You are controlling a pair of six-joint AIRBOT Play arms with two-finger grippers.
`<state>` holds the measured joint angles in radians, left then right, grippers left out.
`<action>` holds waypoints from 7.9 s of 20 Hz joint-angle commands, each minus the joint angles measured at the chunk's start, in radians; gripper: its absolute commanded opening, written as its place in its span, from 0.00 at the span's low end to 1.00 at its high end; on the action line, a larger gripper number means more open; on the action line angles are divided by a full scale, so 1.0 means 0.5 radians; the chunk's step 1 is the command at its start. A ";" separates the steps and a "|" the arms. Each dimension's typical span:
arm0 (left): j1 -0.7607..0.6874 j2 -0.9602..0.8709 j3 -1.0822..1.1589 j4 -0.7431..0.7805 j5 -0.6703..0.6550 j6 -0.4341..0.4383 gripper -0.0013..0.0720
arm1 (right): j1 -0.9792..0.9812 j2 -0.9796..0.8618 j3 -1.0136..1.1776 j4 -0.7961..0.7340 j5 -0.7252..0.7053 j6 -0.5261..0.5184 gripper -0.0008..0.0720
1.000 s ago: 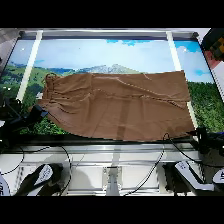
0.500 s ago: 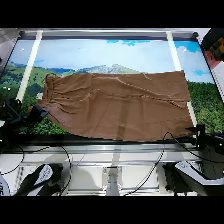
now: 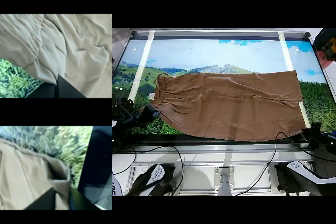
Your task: Fold the clothes and pants, and hang the long-sleeved shirts on hangers.
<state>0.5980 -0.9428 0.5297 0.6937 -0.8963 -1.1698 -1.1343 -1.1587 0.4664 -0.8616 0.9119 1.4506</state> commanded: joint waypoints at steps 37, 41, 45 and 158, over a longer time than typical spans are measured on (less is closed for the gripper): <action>-0.025 0.773 0.383 0.855 -0.509 -0.370 0.04 | 0.374 0.217 1.629 -0.052 0.916 0.227 0.02; -0.026 0.412 0.384 0.636 -0.445 -0.311 0.04 | 0.558 -0.015 1.953 -0.062 0.915 0.282 0.02; -0.026 0.158 0.388 0.444 -0.163 -0.246 0.04 | 0.816 -0.311 2.229 -0.111 0.769 0.484 0.02; -0.594 -0.184 0.986 0.121 0.555 -0.143 0.04 | 2.634 -1.903 3.120 -0.805 -0.602 1.819 0.60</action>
<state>0.3012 -1.0348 1.0218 0.7540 -0.6193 -1.2415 0.1864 -2.1094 2.0232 -1.2572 0.7345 2.3638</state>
